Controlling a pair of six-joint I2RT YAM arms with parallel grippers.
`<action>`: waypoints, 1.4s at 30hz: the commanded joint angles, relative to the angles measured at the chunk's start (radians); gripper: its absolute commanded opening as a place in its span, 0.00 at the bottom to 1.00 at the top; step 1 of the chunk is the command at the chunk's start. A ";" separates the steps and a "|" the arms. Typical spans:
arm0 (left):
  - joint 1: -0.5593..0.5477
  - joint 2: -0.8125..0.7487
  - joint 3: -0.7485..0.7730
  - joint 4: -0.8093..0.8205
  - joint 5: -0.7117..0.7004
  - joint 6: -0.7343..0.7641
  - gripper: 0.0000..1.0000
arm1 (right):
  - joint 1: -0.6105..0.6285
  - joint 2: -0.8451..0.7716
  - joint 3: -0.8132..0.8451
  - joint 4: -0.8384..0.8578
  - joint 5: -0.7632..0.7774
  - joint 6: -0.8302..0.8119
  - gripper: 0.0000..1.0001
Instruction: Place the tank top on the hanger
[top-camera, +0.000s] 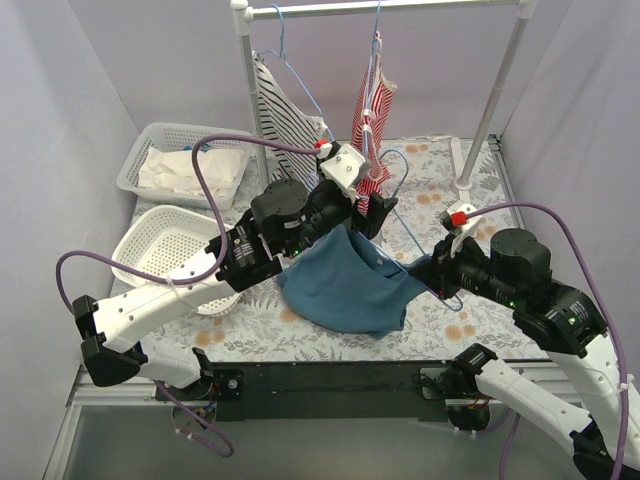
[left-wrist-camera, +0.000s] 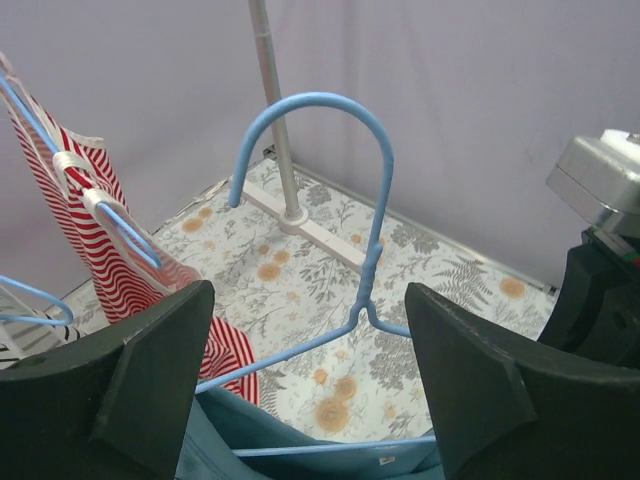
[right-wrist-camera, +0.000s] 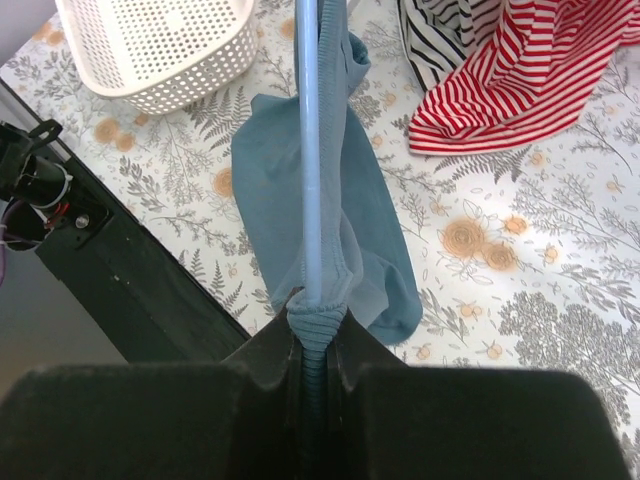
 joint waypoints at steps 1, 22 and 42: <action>-0.003 -0.010 0.044 0.072 -0.079 0.005 0.79 | -0.003 -0.014 0.087 -0.041 0.080 0.031 0.01; -0.003 -0.145 0.014 0.080 -0.224 -0.067 0.98 | -0.003 0.106 0.493 -0.480 0.595 0.220 0.01; -0.003 -0.234 -0.031 -0.086 -0.173 -0.164 0.98 | -0.342 0.592 0.706 -0.057 0.463 -0.074 0.01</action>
